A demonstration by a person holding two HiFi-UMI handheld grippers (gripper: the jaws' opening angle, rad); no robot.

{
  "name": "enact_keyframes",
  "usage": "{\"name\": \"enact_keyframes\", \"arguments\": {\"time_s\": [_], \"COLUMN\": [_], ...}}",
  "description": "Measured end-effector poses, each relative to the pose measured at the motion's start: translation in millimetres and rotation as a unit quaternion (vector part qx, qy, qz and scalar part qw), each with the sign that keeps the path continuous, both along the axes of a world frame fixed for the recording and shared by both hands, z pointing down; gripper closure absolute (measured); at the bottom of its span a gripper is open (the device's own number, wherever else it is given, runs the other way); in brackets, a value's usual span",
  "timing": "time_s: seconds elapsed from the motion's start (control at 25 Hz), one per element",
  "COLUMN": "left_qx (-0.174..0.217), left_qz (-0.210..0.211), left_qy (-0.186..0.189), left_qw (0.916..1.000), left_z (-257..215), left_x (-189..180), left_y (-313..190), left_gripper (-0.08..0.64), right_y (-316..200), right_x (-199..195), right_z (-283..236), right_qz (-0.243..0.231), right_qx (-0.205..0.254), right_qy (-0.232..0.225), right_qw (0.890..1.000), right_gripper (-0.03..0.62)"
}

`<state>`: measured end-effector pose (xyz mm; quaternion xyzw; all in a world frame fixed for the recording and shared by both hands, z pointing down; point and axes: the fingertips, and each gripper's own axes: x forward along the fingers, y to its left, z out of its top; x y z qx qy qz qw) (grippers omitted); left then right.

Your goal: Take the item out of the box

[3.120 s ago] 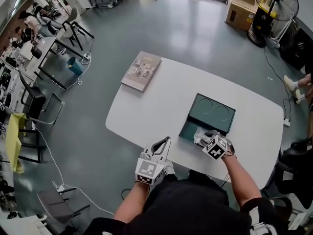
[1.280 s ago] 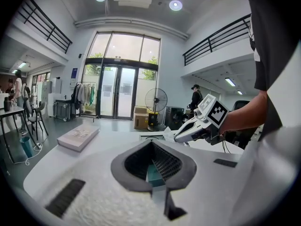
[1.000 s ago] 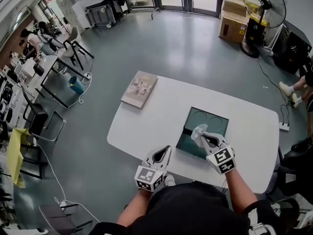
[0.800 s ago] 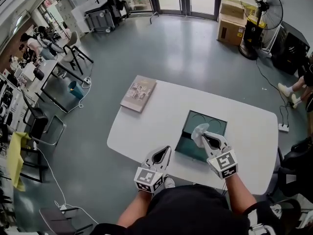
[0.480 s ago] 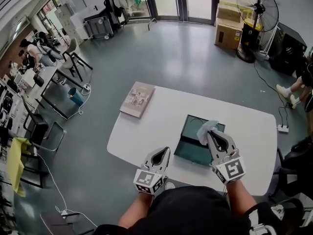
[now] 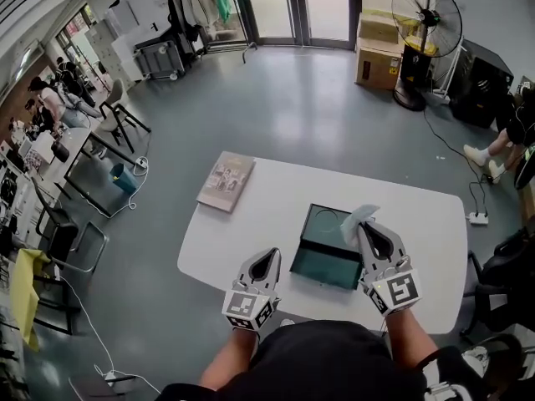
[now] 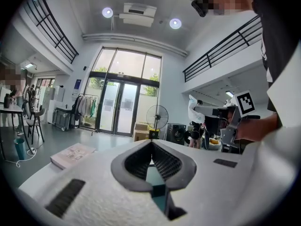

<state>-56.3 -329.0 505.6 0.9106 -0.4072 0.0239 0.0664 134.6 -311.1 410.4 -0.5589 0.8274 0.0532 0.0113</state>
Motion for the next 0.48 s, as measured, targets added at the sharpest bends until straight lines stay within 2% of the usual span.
{"name": "enact_keyframes", "arguments": {"time_s": [0.12,0.28,0.48], "left_qx": [0.000,-0.002,0.000], "left_qz": [0.006,0.014,0.021], "left_qy": [0.001,0.004,0.004], "left_qw": [1.0000,0.9999,0.9998], "left_z": [0,2,1], "left_x": [6,14,22], "left_y": [0,2,1], "left_gripper": [0.548,0.548,0.548], "right_y": [2,4,6], "right_x": [5,10,14], "right_z": [4,9,10], "right_qz": [0.007,0.015,0.018], "right_qx": [-0.004,-0.018,-0.011], "right_qy": [0.014,-0.008,-0.008], "right_qw": [1.000,1.000,1.000], "right_gripper": [0.583,0.583,0.583]}}
